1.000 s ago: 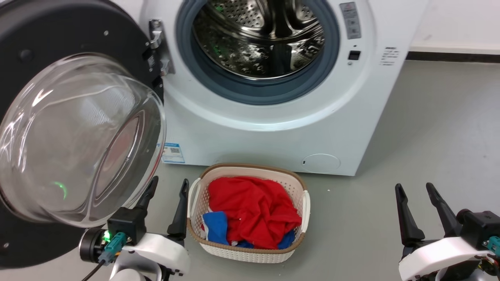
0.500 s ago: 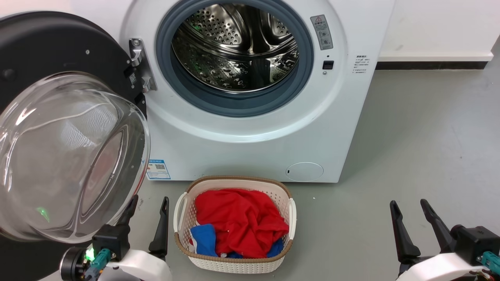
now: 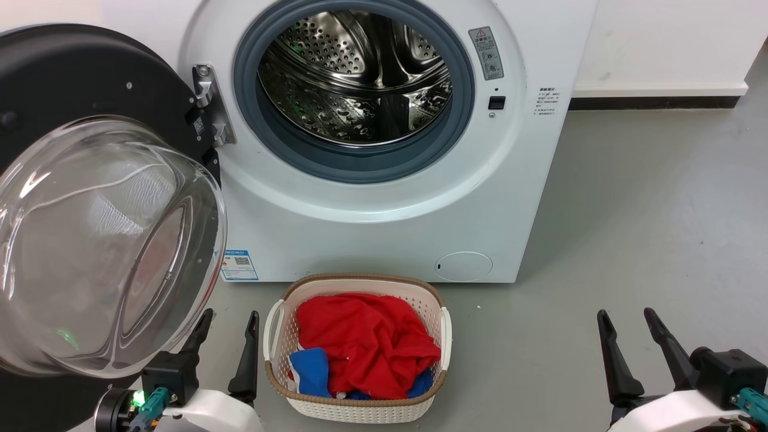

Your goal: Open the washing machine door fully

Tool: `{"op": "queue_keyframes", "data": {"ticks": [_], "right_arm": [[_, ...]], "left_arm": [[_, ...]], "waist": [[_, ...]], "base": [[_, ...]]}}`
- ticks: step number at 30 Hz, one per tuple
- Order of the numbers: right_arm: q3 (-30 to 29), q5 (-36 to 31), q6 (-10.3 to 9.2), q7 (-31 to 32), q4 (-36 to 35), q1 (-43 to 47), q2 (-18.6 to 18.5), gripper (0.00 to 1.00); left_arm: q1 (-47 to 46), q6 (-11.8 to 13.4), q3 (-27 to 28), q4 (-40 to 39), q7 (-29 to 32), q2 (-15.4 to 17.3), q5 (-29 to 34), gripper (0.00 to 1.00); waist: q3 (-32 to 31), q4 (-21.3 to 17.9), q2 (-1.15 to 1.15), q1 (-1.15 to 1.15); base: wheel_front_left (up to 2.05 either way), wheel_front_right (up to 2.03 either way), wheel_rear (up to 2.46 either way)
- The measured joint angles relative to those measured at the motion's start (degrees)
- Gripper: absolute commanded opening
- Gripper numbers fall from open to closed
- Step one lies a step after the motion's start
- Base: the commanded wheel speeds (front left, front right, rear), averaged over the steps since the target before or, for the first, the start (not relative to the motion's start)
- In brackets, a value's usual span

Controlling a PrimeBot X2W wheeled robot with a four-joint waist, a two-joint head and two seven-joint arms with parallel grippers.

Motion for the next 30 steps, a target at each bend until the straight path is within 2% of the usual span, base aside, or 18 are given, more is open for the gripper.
{"op": "queue_keyframes", "data": {"ticks": [10,11,15,30], "right_arm": [[0.4,-0.3,0.0,0.0,0.0,0.0,0.0,1.0],[0.4,-0.4,0.0,0.0,0.1,0.0,0.0,0.0],[0.5,0.3,0.0,0.0,1.9,0.8,0.0,0.0],[0.4,17.2,0.0,0.8,5.0,-1.2,-0.4,0.0]], "left_arm": [[-0.1,-1.1,1.8,1.3,0.0,-1.3,1.0,1.0],[-0.1,-1.1,1.8,1.4,0.0,-1.4,1.1,0.0],[1.3,-1.1,1.5,2.8,0.4,-2.4,0.4,0.0],[1.2,-4.1,6.1,3.0,4.5,-5.3,-12.9,0.0]], "waist": [[0.3,0.0,0.0,0.0],[0.3,0.0,0.0,0.0],[0.4,0.0,0.0,0.0],[0.6,0.0,0.0,0.0]], "base": [[0.0,0.0,0.0],[0.0,0.0,0.0],[0.0,0.0,0.0],[0.0,0.0,0.0]]}}
